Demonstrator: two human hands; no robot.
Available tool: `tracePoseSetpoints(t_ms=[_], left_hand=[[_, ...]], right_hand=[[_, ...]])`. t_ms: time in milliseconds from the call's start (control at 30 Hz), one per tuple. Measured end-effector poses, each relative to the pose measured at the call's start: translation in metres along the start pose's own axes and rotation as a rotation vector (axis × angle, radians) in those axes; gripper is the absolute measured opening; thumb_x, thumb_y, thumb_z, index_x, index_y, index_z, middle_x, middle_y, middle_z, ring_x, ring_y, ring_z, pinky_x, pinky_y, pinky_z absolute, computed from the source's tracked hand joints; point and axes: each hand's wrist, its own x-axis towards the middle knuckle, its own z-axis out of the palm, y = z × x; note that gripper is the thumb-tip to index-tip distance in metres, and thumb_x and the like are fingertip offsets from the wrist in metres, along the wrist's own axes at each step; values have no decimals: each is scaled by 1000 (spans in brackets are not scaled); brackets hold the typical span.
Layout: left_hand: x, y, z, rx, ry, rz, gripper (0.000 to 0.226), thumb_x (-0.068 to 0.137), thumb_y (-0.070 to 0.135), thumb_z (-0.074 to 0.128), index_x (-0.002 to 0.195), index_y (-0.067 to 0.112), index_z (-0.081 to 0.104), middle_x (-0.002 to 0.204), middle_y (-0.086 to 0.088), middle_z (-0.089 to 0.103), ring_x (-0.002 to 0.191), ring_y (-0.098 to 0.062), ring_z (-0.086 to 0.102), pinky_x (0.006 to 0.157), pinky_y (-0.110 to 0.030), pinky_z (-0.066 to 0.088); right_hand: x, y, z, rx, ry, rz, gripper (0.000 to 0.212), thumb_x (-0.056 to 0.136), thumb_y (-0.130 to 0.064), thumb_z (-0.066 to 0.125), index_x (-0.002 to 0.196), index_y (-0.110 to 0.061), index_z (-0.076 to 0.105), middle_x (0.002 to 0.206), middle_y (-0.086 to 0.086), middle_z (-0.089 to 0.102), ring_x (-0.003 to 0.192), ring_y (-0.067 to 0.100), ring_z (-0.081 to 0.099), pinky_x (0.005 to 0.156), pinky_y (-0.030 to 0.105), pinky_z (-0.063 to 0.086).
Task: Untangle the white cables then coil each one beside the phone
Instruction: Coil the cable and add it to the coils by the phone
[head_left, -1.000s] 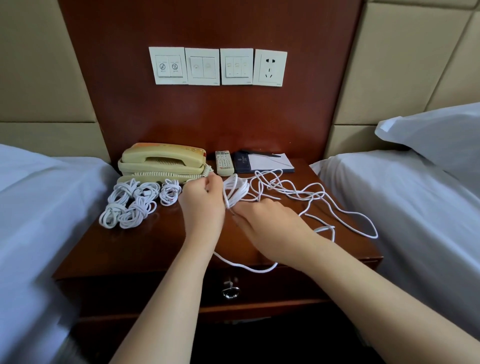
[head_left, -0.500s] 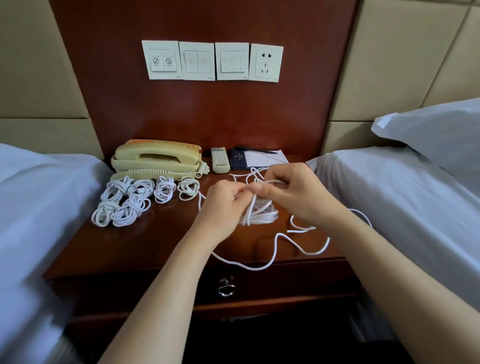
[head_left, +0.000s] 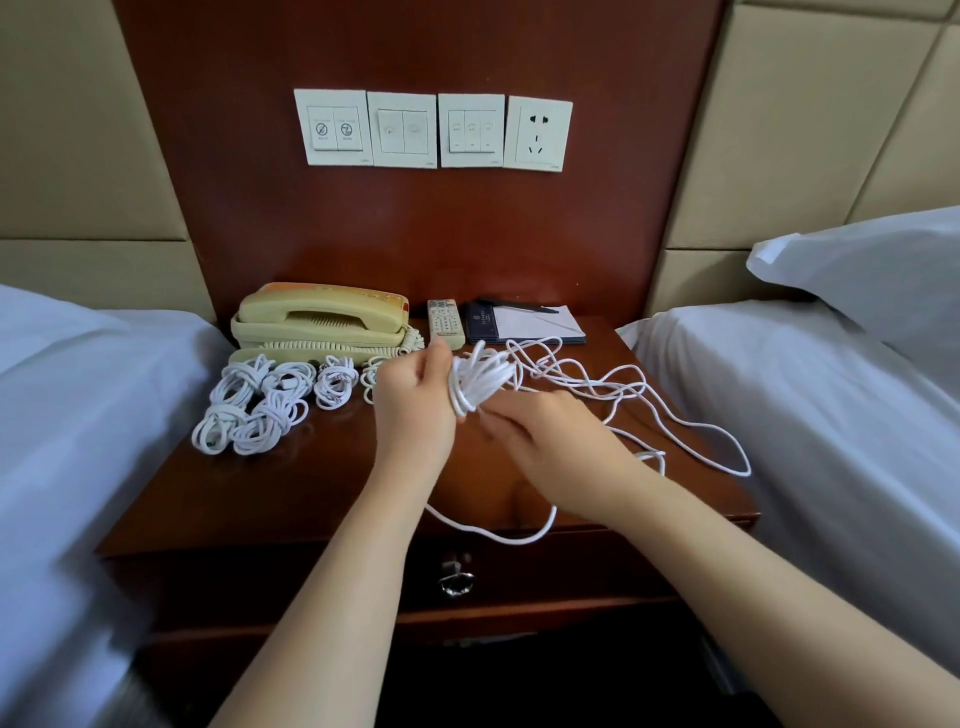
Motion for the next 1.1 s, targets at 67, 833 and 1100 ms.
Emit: tracePoseSetpoints(t_ms=[67, 833, 1100], left_hand=[[1, 0, -3, 78, 61, 23, 54, 98, 17, 43, 47, 12, 28, 44, -3, 26, 40, -11, 23, 47, -28, 17], [-17, -1, 18, 190, 8, 57, 53, 97, 17, 44, 45, 19, 34, 37, 4, 34, 42, -11, 36, 51, -29, 21], [-23, 1, 19, 201, -23, 80, 54, 99, 21, 42, 46, 18, 32, 38, 3, 37, 42, -12, 37, 49, -29, 23]], right_hand=[[-1, -9, -1, -229, -32, -20, 19, 100, -28, 38, 88, -19, 48, 86, 5, 62, 82, 32, 57, 61, 36, 38], [-2, -17, 1, 884, 453, 316, 13, 88, 2, 60, 77, -5, 57, 58, 1, 67, 51, 13, 64, 53, 21, 52], [0, -14, 4, 349, 490, 216, 21, 86, -8, 64, 73, -23, 61, 57, -11, 58, 53, 5, 55, 51, 11, 38]])
